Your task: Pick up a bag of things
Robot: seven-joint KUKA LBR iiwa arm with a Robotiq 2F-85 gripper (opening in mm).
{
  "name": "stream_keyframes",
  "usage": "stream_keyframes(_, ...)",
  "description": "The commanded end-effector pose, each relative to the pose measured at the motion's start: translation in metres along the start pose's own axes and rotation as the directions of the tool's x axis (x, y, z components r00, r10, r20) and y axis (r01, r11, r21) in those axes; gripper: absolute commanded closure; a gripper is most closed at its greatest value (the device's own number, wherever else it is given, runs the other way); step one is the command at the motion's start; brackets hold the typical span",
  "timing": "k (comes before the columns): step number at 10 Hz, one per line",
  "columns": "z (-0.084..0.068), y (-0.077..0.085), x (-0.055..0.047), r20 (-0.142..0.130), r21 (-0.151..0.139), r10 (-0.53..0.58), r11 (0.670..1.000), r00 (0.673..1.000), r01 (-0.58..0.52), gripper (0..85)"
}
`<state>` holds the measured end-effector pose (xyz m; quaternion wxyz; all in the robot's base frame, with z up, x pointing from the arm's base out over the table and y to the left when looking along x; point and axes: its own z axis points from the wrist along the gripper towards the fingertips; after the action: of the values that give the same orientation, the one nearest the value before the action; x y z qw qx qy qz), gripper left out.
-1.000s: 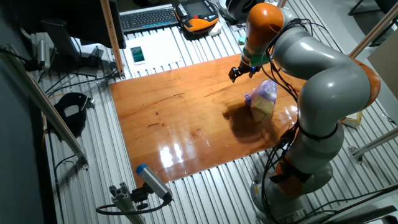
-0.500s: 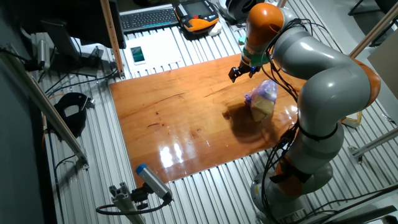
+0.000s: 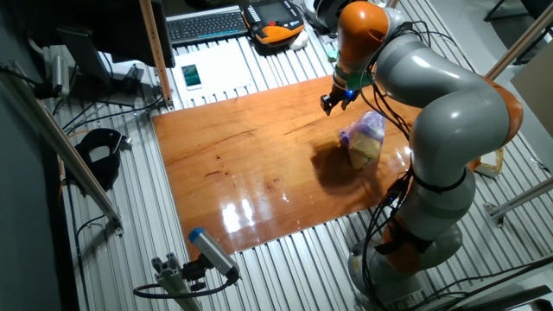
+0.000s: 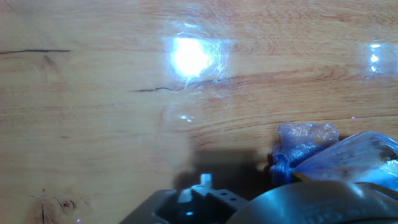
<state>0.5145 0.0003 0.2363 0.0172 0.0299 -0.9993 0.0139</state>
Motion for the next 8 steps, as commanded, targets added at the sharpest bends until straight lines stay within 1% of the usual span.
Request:
stream_keyframes(1,0.0000,0.0000,-0.0001,0.000,-0.001,0.000,1.000,1.000,0.000,85.0)
stream_keyframes(8,0.0016,-0.0017,-0.0015,0.005,-0.004,-0.009,1.000,1.000,0.009,85.0)
